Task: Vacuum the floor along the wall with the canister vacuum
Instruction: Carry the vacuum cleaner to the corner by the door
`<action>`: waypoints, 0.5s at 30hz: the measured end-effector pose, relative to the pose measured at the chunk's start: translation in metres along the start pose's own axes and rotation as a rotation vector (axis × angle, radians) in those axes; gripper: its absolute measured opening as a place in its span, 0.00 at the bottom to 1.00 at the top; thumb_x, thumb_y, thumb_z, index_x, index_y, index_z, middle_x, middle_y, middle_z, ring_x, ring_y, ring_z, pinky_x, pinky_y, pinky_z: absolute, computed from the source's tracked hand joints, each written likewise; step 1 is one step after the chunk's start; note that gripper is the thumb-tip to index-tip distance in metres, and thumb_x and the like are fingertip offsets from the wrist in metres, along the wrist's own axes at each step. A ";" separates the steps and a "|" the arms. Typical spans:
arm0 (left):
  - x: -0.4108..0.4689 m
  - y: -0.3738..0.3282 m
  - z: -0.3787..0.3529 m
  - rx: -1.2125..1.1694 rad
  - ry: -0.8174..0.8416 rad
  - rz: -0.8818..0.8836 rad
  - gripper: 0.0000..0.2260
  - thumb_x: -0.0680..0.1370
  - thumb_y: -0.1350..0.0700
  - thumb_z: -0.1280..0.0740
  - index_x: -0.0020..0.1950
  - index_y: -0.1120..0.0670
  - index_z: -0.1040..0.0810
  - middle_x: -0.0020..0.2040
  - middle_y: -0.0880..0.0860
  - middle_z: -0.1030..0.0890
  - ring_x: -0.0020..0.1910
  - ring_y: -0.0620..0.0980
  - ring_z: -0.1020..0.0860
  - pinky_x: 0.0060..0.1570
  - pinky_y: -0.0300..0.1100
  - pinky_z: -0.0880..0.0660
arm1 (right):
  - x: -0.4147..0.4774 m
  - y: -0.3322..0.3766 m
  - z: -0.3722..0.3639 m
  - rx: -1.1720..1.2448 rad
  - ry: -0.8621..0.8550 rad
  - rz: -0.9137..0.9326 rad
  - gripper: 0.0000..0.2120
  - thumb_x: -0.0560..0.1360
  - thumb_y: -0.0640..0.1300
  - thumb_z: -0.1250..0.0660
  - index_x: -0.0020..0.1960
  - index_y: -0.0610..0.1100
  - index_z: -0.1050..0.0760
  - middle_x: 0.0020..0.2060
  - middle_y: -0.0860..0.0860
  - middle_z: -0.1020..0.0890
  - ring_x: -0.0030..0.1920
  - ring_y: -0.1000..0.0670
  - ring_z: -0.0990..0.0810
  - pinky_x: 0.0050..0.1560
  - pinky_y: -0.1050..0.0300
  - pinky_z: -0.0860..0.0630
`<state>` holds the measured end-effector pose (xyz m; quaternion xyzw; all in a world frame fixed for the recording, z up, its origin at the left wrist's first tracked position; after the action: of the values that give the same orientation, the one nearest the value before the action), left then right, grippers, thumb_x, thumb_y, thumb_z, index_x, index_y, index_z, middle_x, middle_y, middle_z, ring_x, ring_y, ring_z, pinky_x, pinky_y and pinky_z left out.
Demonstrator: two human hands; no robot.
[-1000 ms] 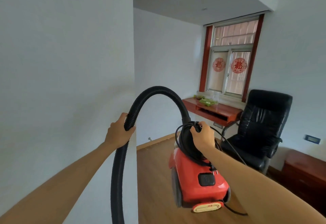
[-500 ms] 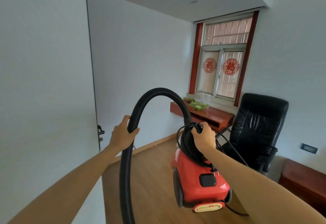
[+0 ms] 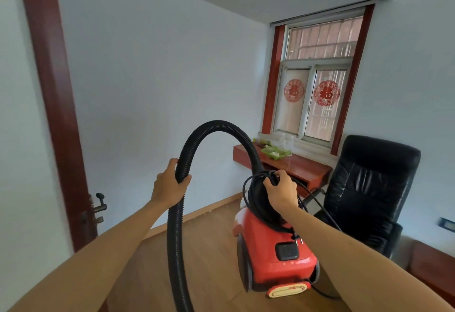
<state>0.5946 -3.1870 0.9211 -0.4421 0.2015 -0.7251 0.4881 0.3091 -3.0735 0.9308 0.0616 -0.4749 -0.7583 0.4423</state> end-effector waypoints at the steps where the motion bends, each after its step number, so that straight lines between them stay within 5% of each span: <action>1: 0.012 0.004 -0.012 -0.002 0.007 0.003 0.24 0.79 0.50 0.31 0.72 0.53 0.34 0.49 0.58 0.21 0.40 0.53 0.21 0.31 0.37 0.27 | 0.014 -0.006 -0.007 0.008 0.001 -0.005 0.17 0.78 0.48 0.36 0.66 0.44 0.28 0.51 0.46 0.21 0.46 0.44 0.22 0.43 0.51 0.24; 11: 0.158 0.054 -0.123 -0.019 0.051 0.058 0.23 0.79 0.51 0.31 0.71 0.53 0.34 0.45 0.56 0.21 0.36 0.52 0.21 0.33 0.40 0.26 | 0.162 -0.058 -0.083 -0.014 0.038 -0.054 0.16 0.78 0.48 0.36 0.64 0.43 0.29 0.44 0.50 0.24 0.39 0.51 0.25 0.41 0.52 0.23; 15: 0.213 0.063 -0.156 -0.008 0.048 0.057 0.24 0.79 0.51 0.32 0.73 0.53 0.34 0.47 0.57 0.20 0.38 0.53 0.21 0.36 0.42 0.24 | 0.216 -0.071 -0.107 -0.010 0.048 -0.060 0.17 0.78 0.49 0.37 0.65 0.45 0.29 0.46 0.49 0.22 0.43 0.47 0.22 0.44 0.49 0.21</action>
<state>0.4688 -3.4255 0.8875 -0.4206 0.2287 -0.7205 0.5016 0.1910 -3.2909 0.8881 0.0917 -0.4580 -0.7720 0.4311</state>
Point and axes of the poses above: each hand's wrist, its own x-axis towards the middle knuckle, its own z-axis out of the back of the hand, y = z × x, the point moved 3 cm from there along x, towards the middle knuckle
